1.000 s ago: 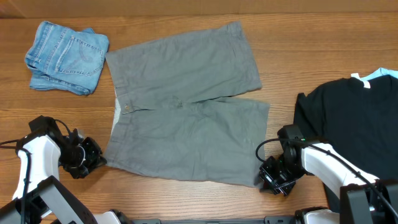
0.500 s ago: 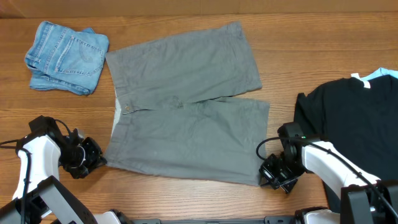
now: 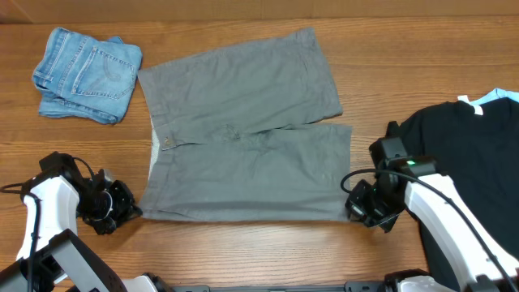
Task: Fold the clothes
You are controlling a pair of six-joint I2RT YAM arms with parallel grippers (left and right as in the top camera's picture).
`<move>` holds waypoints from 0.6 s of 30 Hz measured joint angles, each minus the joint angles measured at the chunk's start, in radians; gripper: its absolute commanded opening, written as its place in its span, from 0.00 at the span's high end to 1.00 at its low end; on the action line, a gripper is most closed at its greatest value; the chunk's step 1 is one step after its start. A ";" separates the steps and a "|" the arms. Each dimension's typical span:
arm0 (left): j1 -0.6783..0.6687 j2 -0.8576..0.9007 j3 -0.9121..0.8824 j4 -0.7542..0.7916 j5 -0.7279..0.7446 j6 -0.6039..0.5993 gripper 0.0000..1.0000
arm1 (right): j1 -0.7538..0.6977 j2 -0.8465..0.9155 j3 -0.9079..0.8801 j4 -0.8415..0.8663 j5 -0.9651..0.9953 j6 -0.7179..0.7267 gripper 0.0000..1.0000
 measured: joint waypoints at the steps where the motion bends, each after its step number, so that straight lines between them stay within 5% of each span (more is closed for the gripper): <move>1: 0.000 0.000 0.003 -0.013 0.001 0.005 0.96 | 0.000 -0.015 0.016 -0.011 0.006 -0.002 0.96; 10: 0.000 -0.030 0.067 -0.180 0.090 0.096 0.96 | 0.000 -0.120 0.217 -0.213 0.097 -0.006 0.96; 18: 0.000 -0.288 0.085 -0.268 0.157 0.106 0.96 | 0.000 -0.190 0.487 -0.414 0.172 -0.005 0.96</move>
